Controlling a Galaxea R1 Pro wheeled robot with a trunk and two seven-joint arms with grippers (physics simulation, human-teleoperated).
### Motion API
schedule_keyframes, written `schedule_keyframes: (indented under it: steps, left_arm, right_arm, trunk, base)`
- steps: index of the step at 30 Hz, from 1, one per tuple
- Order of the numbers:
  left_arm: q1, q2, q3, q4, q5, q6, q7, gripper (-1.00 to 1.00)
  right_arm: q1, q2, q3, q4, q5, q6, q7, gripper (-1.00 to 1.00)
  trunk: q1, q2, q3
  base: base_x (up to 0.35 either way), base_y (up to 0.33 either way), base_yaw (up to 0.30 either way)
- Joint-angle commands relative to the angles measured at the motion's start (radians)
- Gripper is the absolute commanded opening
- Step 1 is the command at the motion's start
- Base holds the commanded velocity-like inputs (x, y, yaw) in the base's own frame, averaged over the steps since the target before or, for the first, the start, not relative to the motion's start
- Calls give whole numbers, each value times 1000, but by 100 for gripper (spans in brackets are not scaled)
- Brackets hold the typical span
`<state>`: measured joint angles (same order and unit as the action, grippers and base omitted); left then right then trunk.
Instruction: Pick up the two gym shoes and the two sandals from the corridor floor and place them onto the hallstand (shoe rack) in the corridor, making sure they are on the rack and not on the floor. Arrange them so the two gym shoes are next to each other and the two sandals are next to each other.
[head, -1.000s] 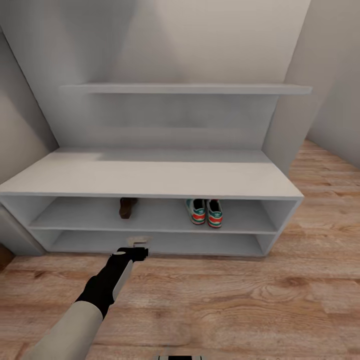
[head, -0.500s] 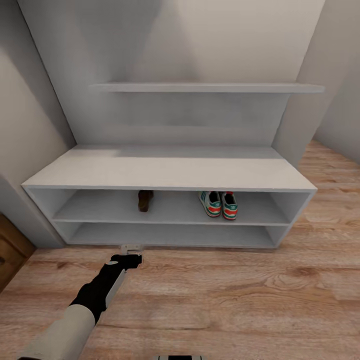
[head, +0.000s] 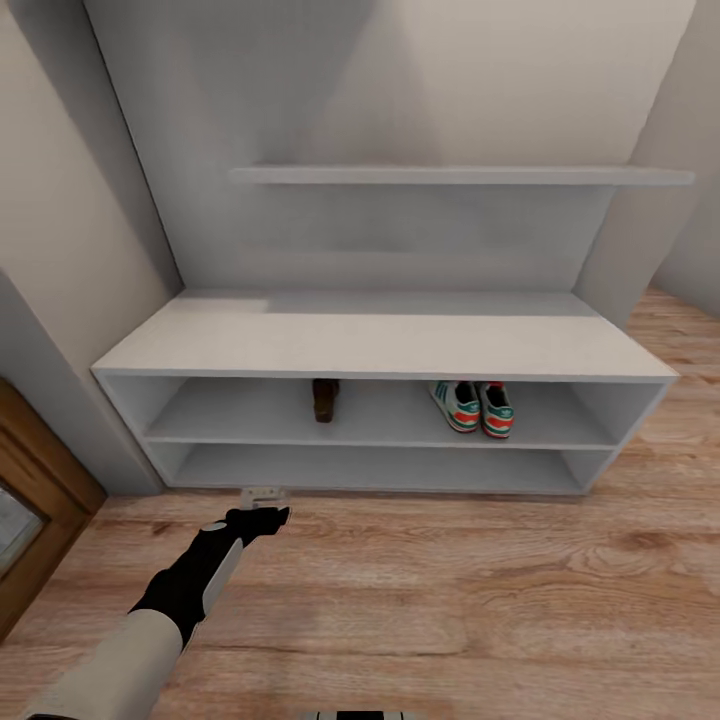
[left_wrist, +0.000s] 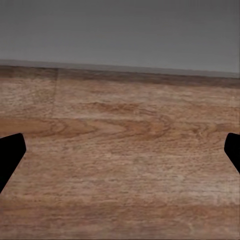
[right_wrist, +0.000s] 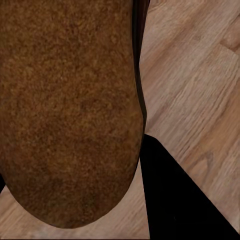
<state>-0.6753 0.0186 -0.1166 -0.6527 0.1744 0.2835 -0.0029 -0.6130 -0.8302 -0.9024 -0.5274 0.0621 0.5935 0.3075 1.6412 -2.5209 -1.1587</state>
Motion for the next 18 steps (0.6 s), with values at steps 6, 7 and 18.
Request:
schedule_keyframes:
  steps: [6,7,18]
  left_arm:
    - [0,1,-5,-1,11,3,1,100]
    - [0,1,-5,-1,11,3,1,100]
    - [0,1,-6,-1,11,3,1,100]
  right_arm:
    - [-2,0,-6,-2,2,8,4,-100]
    - [-2,0,-6,-2,2,8,4,-100]
    - [-2,0,-6,-2,2,8,4,-100]
  trunk:
    - [0,0,-1]
    - [0,0,-1]
    - [0,0,-1]
  base:
    - [-22,341,0]
    - [-95,324,0]
    - [-156,299,0]
